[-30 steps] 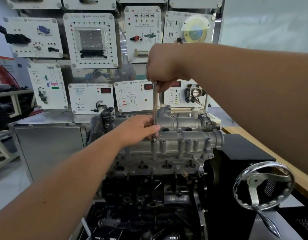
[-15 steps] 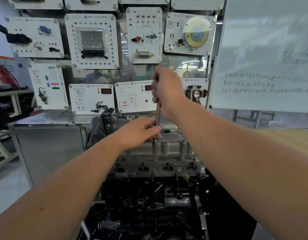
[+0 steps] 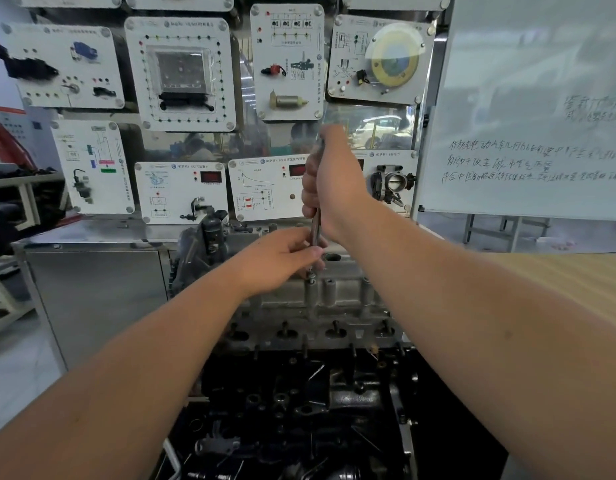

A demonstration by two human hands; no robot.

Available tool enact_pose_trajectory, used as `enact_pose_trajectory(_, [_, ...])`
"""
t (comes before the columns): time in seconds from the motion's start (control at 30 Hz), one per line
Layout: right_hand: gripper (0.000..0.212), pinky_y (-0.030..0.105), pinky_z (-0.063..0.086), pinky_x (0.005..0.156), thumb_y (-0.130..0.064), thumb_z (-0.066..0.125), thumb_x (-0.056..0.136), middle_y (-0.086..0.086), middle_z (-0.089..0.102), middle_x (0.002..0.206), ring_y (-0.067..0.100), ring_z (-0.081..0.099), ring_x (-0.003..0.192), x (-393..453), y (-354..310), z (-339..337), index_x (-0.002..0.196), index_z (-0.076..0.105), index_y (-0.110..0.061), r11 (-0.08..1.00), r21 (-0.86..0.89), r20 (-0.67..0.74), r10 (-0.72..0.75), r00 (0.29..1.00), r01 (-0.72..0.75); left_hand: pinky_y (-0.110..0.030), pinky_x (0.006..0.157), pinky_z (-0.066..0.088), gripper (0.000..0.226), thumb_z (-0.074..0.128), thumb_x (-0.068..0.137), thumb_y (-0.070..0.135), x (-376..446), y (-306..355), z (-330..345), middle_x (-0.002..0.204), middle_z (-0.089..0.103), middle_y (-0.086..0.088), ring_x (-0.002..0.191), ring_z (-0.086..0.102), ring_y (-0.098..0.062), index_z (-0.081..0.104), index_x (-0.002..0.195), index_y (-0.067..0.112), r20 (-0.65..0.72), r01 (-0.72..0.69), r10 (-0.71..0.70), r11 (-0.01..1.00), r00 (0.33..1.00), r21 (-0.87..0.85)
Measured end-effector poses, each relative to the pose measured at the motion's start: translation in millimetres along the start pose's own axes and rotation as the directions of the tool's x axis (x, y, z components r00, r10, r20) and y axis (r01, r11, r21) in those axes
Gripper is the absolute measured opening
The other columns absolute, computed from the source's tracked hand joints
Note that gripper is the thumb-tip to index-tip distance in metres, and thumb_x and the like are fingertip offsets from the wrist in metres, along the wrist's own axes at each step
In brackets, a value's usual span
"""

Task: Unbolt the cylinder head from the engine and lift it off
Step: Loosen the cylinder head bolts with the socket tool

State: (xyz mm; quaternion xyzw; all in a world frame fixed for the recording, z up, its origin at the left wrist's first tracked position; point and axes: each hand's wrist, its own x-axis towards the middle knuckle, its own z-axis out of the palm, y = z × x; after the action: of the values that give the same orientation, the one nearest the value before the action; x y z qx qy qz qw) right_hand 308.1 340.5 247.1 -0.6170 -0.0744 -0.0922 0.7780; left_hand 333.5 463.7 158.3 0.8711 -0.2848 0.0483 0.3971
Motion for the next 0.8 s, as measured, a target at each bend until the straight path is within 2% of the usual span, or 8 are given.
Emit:
enact_pose_trajectory(0.13, [0.054, 0.029, 0.02, 0.05, -0.051, 0.038, 0.097, -0.006, 0.023, 0.048, 0.016, 0.016, 0.043, 0.8, 1.9, -0.6, 0.05, 0.027, -0.025, 1.0, 0.014, 0.08, -0.009, 0.997, 0.008, -0.051, 0.096, 0.056, 0.02, 0.059, 0.098, 0.041, 0.8, -4.3, -0.6, 0.094, 0.078, 0.011, 0.095, 0.074, -0.012, 0.067, 0.103, 0.024, -0.028, -0.015, 0.015, 1.0, 1.0, -0.014])
enact_pose_trajectory(0.2, [0.054, 0.03, 0.021, 0.052, -0.055, 0.041, 0.096, -0.006, 0.026, 0.049, 0.015, 0.019, 0.044, 0.3, 4.4, 3.2, 0.052, 0.032, -0.024, 0.999, 0.014, -0.005, -0.036, 0.999, 0.036, -0.05, 0.093, 0.057, 0.02, 0.061, 0.098, 0.041, 2.5, -2.9, 2.2, 0.093, 0.077, 0.01, 0.091, 0.074, -0.013, 0.067, 0.104, 0.023, -0.064, -0.002, 0.001, 1.0, 0.998, -0.021])
enact_pose_trajectory(0.27, [0.052, 0.033, 0.023, 0.055, -0.055, 0.039, 0.097, -0.006, 0.027, 0.049, 0.015, 0.022, 0.049, -1.8, 4.9, 11.1, 0.058, 0.034, -0.022, 0.996, -0.065, -0.127, -0.071, 0.989, 0.063, -0.05, 0.088, 0.058, 0.021, 0.06, 0.093, 0.053, 2.8, -0.8, 5.0, 0.089, 0.074, 0.017, 0.085, 0.073, -0.01, 0.064, 0.099, 0.034, -0.128, -0.011, 0.023, 0.996, 0.991, 0.091])
enact_pose_trajectory(0.4, [0.045, 0.034, 0.023, 0.056, -0.037, 0.035, 0.1, -0.012, 0.022, 0.041, 0.016, 0.023, 0.053, -4.0, 4.4, 24.9, 0.057, 0.03, -0.022, 0.979, -0.113, -0.219, -0.19, 0.957, 0.168, -0.046, 0.089, 0.056, 0.029, 0.049, 0.078, 0.069, 0.5, 5.2, 7.9, 0.086, 0.07, 0.019, 0.085, 0.069, -0.006, 0.06, 0.091, 0.045, -0.178, 0.012, 0.023, 0.981, 0.984, 0.193])
enact_pose_trajectory(0.47, [0.041, 0.033, 0.02, 0.055, -0.033, 0.033, 0.099, -0.012, 0.02, 0.042, 0.014, 0.02, 0.052, -3.7, 5.1, 25.6, 0.059, 0.029, -0.023, 0.977, -0.086, -0.233, -0.212, 0.949, 0.197, -0.038, 0.086, 0.056, 0.026, 0.05, 0.086, 0.065, 0.1, 4.3, 6.0, 0.091, 0.072, 0.02, 0.088, 0.069, -0.004, 0.062, 0.098, 0.045, -0.141, 0.012, 0.009, 0.988, 0.99, 0.152])
enact_pose_trajectory(0.6, [0.036, 0.031, 0.017, 0.052, -0.038, 0.035, 0.096, -0.008, 0.021, 0.05, 0.014, 0.016, 0.05, 2.5, 3.1, 20.3, 0.064, 0.027, -0.024, 0.989, -0.052, -0.192, -0.148, 0.97, 0.141, -0.013, 0.07, 0.054, 0.014, 0.055, 0.105, 0.034, -1.6, -1.2, 0.6, 0.099, 0.075, 0.021, 0.084, 0.073, -0.002, 0.067, 0.112, 0.034, -0.061, -0.021, 0.021, 1.0, 0.998, -0.004])
enact_pose_trajectory(0.7, [0.037, 0.03, 0.016, 0.051, -0.044, 0.043, 0.094, -0.003, 0.022, 0.061, 0.016, 0.015, 0.054, 5.2, 0.5, 17.3, 0.067, 0.028, -0.024, 0.988, -0.113, -0.072, -0.111, 0.991, 0.103, -0.03, 0.08, 0.06, 0.011, 0.058, 0.102, 0.032, -0.4, -2.8, 1.3, 0.093, 0.076, 0.017, 0.081, 0.075, -0.006, 0.066, 0.108, 0.026, -0.084, -0.008, 0.009, 1.0, 0.996, 0.006])
enact_pose_trajectory(0.8, [0.039, 0.031, 0.025, 0.049, -0.041, 0.046, 0.097, -0.002, 0.032, 0.06, 0.017, 0.025, 0.053, 2.7, 2.8, 15.6, 0.066, 0.034, -0.021, 0.977, -0.159, -0.104, -0.158, 0.982, 0.14, -0.046, 0.085, 0.06, 0.017, 0.06, 0.099, 0.043, 0.1, -0.3, 5.2, 0.089, 0.075, 0.015, 0.081, 0.074, -0.007, 0.065, 0.105, 0.027, -0.131, -0.005, 0.011, 0.999, 0.991, 0.052])
